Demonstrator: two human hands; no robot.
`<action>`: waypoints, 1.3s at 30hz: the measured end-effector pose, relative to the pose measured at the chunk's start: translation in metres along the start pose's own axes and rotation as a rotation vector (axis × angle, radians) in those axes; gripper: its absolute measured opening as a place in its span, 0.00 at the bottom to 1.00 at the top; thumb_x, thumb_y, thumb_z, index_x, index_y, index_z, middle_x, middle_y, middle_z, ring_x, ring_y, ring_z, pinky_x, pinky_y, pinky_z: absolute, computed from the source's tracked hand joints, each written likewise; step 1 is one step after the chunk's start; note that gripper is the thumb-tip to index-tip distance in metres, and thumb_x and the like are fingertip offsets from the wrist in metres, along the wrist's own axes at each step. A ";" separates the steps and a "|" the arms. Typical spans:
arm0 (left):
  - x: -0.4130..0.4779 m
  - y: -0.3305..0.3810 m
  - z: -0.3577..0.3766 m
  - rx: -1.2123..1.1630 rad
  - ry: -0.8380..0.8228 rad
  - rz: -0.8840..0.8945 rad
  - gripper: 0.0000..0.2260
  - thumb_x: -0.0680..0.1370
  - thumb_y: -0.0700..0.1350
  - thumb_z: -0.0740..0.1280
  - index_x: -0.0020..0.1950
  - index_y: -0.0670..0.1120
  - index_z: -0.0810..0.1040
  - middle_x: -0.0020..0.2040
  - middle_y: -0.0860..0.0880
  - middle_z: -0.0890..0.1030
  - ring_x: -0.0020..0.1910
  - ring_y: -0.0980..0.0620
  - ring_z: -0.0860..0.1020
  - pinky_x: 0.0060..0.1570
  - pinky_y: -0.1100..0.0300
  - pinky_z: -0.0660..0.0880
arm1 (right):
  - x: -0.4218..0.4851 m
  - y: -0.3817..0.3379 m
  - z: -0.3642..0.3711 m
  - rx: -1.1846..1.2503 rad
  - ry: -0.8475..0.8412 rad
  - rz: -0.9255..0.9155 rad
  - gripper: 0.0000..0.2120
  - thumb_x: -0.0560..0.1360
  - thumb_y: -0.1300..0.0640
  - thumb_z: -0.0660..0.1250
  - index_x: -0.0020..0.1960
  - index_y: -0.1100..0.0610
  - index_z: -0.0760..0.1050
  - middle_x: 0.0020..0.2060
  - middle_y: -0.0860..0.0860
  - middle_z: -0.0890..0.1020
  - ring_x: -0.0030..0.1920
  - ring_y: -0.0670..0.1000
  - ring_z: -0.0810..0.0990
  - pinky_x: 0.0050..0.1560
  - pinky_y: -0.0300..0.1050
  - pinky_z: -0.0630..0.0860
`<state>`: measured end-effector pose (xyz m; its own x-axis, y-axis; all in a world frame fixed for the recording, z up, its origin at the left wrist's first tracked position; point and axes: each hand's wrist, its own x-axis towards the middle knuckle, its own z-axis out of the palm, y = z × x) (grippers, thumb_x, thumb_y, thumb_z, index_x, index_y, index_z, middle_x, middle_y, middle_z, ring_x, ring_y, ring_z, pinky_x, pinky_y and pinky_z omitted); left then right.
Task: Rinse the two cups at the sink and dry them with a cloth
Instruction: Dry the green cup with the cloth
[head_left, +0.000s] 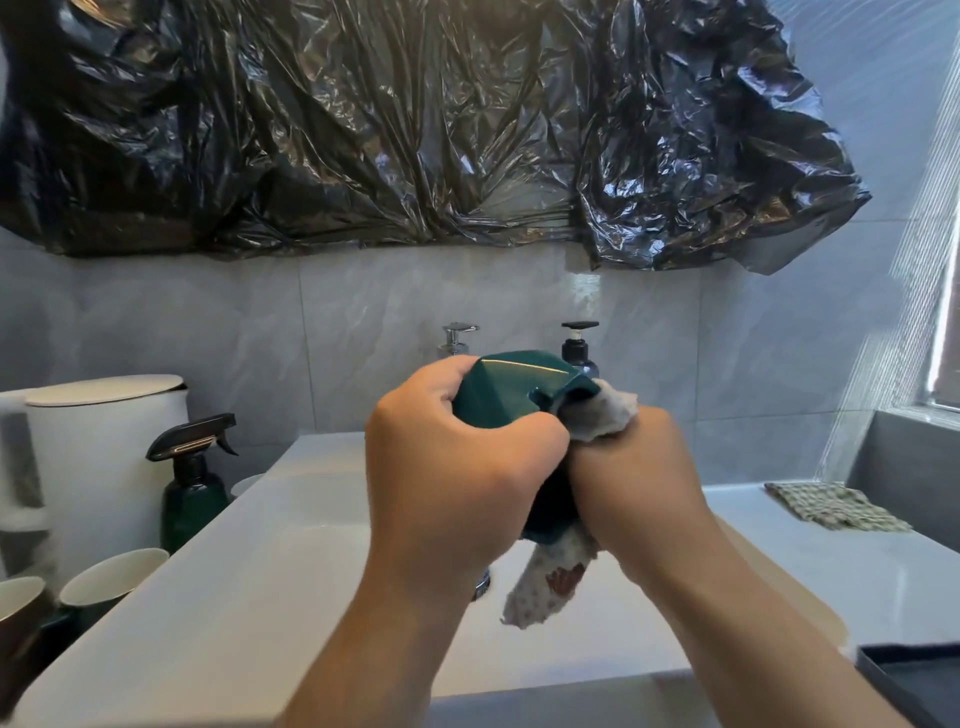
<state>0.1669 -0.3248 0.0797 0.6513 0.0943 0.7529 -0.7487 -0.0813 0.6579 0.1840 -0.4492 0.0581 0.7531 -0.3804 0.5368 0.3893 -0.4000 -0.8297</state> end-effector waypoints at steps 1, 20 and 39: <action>-0.002 0.000 0.002 -0.012 0.010 0.013 0.11 0.59 0.41 0.67 0.37 0.49 0.85 0.25 0.56 0.75 0.25 0.56 0.71 0.26 0.66 0.68 | -0.001 0.001 0.002 0.069 0.002 0.073 0.07 0.70 0.65 0.66 0.35 0.57 0.78 0.24 0.50 0.78 0.29 0.52 0.74 0.32 0.45 0.69; 0.007 -0.010 -0.001 0.157 0.030 -0.095 0.10 0.58 0.46 0.65 0.38 0.50 0.79 0.29 0.59 0.79 0.27 0.59 0.74 0.27 0.68 0.71 | -0.004 -0.001 -0.002 0.023 -0.233 -0.063 0.12 0.73 0.70 0.62 0.38 0.57 0.78 0.24 0.49 0.77 0.26 0.48 0.72 0.28 0.40 0.67; 0.003 -0.005 -0.001 0.136 -0.286 -0.156 0.13 0.59 0.46 0.68 0.43 0.49 0.81 0.36 0.48 0.81 0.33 0.51 0.78 0.35 0.50 0.79 | -0.004 0.010 -0.002 -0.170 0.039 -0.207 0.05 0.67 0.62 0.67 0.37 0.54 0.77 0.29 0.48 0.80 0.29 0.46 0.74 0.30 0.40 0.71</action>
<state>0.1722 -0.3227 0.0789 0.7790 -0.1641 0.6052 -0.6270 -0.2207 0.7471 0.1841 -0.4530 0.0476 0.6448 -0.3060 0.7004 0.4356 -0.6059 -0.6657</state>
